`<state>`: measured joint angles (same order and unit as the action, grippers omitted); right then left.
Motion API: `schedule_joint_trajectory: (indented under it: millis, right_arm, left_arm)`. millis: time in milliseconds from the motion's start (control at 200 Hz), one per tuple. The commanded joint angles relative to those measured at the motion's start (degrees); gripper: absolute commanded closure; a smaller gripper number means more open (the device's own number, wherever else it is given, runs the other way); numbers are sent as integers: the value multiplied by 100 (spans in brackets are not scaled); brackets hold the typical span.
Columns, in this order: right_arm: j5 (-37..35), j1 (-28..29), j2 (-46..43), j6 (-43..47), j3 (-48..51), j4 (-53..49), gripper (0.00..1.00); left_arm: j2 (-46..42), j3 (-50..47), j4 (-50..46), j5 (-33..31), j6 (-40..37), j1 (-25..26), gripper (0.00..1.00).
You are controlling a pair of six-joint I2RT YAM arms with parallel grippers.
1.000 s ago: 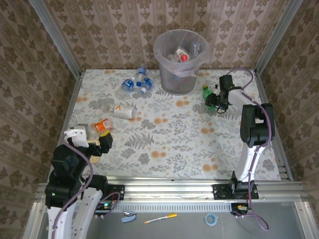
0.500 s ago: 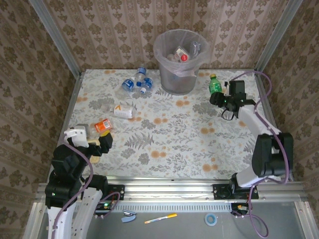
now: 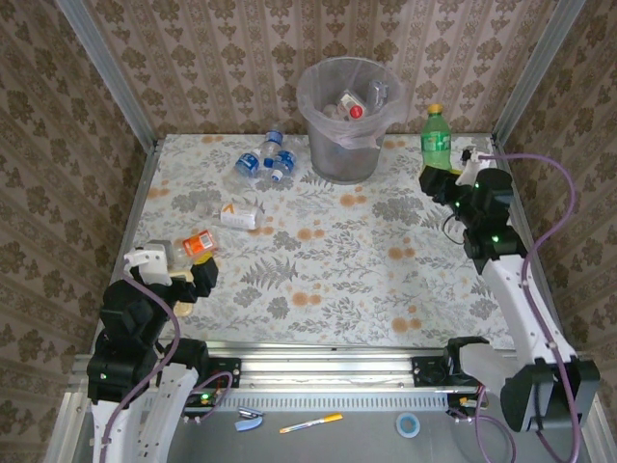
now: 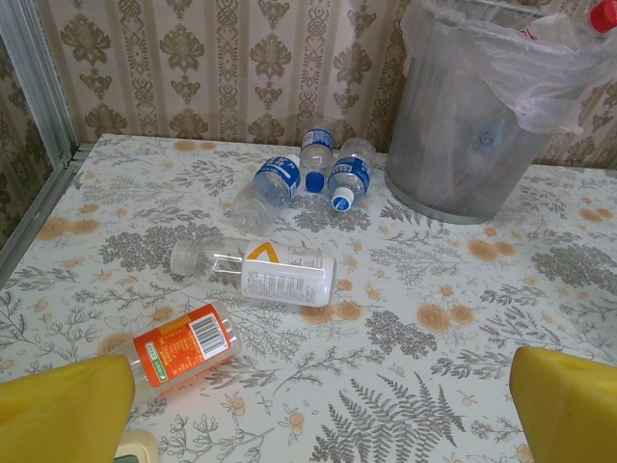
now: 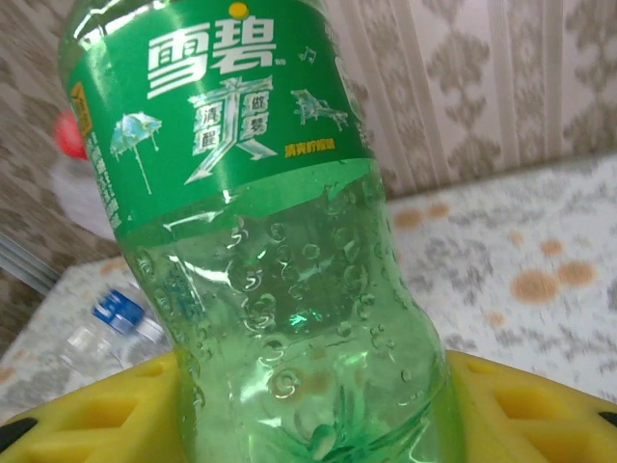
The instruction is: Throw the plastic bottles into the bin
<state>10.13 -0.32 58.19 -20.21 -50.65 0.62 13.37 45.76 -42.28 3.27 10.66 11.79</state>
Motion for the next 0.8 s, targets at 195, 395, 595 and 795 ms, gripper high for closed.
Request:
schedule_joint_trajectory:
  millis: [195,395,595,795]
  right_arm:
    - [374,60,-820,-131,54,1173,80]
    - [471,67,-985,-140,-109,1541,80]
    - [577,76,-896,-185,-340,1774,80]
    - [682,90,-648,-208,-634,1795,80]
  left_arm:
    - [-88,-32,14,61,-82,-56,0]
    - [-81,-37,9,50,-81,-54,0]
    - [-86,-40,6,36,-81,-61,0]
    - [-78,-45,5,22,-82,-54,0]
